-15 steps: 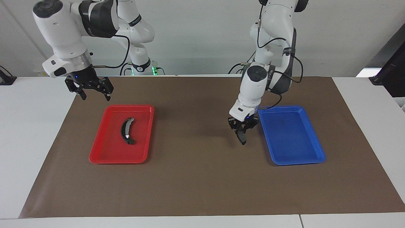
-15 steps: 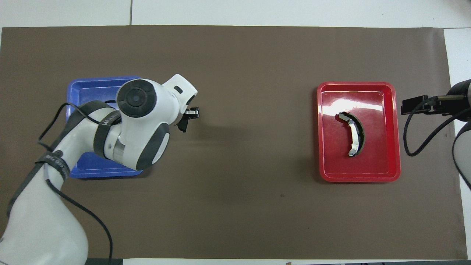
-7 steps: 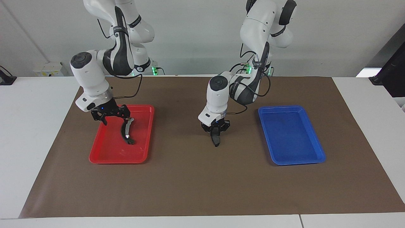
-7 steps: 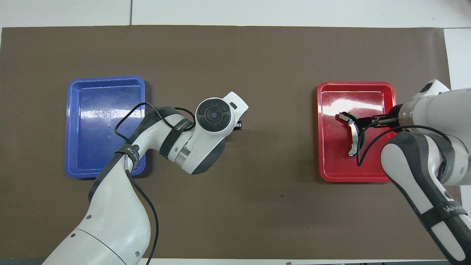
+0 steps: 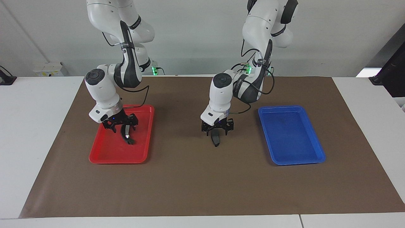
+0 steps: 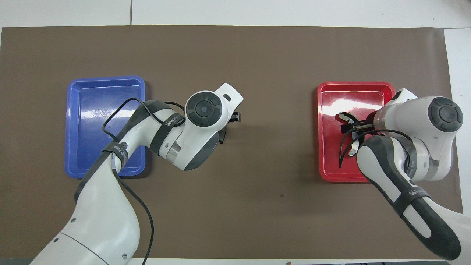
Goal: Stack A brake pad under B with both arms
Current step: 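Open the left gripper while the right gripper grasps the silver pad, then retract the left gripper while the right gripper lifts the silver pad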
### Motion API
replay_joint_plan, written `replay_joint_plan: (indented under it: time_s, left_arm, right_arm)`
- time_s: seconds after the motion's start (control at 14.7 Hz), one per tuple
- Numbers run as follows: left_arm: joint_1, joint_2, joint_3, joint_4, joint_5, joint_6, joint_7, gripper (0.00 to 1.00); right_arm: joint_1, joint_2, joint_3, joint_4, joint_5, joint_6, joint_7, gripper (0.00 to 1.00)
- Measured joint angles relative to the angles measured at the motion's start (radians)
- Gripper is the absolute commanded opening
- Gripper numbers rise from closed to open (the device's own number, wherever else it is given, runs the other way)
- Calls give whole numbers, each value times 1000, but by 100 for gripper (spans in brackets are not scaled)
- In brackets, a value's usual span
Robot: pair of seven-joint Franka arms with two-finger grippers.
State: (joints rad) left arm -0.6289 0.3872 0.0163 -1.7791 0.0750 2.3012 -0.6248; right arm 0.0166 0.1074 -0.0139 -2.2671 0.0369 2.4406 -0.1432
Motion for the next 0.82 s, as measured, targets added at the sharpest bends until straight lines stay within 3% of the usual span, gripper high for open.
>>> replay_joint_plan:
  time_s: [0.14,0.34,0.68,0.82]
  left_arm:
    - [74,-88,4,-47,1,-13,65,99]
    - [196,-205,8,-107,1,-141,198,99]
    - [416,-319,11,-113,2,-278,496,99]
    - [481,-360,11,-112,3,-323,559,99]
  right_arm:
    - [-1,9,-1,-10,0,3,-2,99]
    - [-3,13,-1,-12,0,-4,-3,92]
    - [-8,15,-1,-21,0,-1,-3,88]
    - [-8,24,-1,-26,0,6,-3,80]
